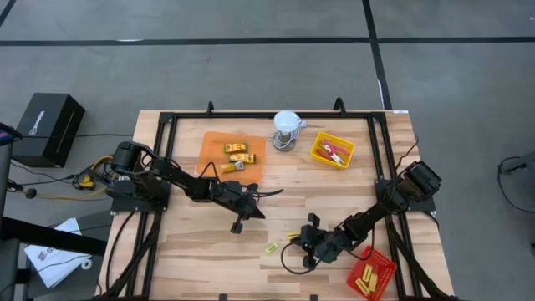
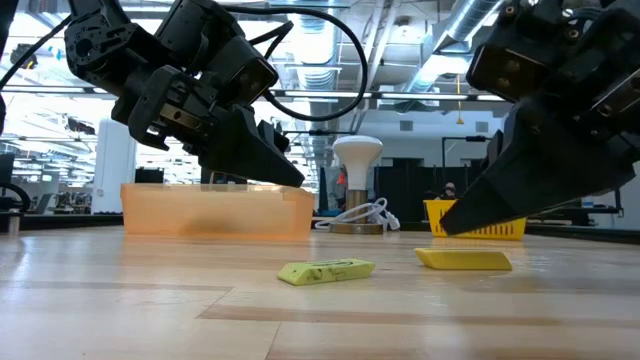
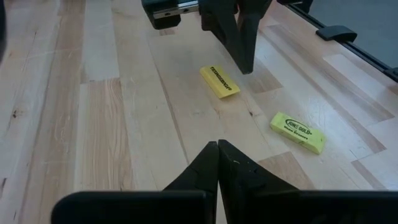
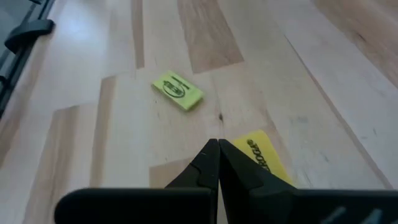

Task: Pick & Place School Supplies
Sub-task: Put the yellow eraser into the red bin

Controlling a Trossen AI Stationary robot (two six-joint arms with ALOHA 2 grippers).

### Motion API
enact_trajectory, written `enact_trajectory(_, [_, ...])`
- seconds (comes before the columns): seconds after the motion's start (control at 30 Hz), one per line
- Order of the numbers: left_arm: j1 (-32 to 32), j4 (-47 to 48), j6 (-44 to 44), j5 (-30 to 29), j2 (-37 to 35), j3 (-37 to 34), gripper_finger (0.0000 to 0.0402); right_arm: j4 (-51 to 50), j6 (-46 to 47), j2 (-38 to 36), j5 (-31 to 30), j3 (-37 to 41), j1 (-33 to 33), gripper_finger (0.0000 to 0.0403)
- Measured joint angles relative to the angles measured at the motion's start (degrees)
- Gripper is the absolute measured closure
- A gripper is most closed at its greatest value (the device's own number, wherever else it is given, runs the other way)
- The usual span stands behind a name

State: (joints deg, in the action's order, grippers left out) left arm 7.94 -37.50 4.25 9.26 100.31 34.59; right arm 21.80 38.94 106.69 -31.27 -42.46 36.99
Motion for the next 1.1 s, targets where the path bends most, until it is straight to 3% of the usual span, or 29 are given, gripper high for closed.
enact_trajectory(0.67, [0.0,0.02,-0.02,0.0,-0.07,0.0,0.0401,-3.96,1.2,-0.11,2.49,-0.07,-2.01,0.0403])
enact_trajectory(1.1, [0.02,0.11,-0.01,0.02,-0.07,0.0,0.0401,-4.91,8.85,0.35,5.43,0.02,0.5,0.0403])
